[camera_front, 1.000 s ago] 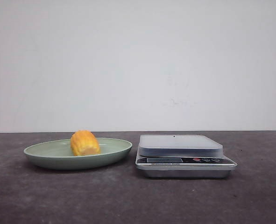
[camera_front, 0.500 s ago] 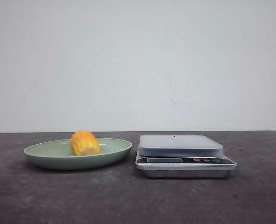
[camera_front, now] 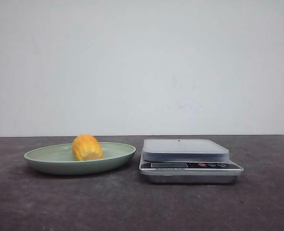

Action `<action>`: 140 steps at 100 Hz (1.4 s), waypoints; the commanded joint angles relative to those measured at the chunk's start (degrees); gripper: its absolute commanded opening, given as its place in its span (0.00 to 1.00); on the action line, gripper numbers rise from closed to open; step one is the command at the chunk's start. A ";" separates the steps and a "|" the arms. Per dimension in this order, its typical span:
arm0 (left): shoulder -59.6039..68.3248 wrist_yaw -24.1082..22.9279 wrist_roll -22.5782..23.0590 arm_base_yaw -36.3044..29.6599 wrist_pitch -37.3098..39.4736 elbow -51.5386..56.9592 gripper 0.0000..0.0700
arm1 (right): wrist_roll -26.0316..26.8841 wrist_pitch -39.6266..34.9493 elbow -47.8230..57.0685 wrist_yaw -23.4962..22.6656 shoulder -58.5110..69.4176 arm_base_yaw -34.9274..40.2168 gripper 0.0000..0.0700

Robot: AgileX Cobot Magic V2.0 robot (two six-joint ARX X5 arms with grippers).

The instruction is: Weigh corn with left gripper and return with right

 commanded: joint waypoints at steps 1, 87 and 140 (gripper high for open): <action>-0.07 0.24 0.33 0.07 -0.24 -1.01 0.02 | -0.96 4.55 -5.53 -0.61 -1.60 -1.36 0.02; -0.07 0.24 0.33 0.07 -0.24 -1.01 0.02 | 0.46 12.24 -29.94 -0.39 -8.85 -4.96 0.02; -0.07 0.24 0.33 0.07 -0.24 -1.01 0.02 | 0.46 12.20 -29.94 -0.42 -8.85 -4.96 0.02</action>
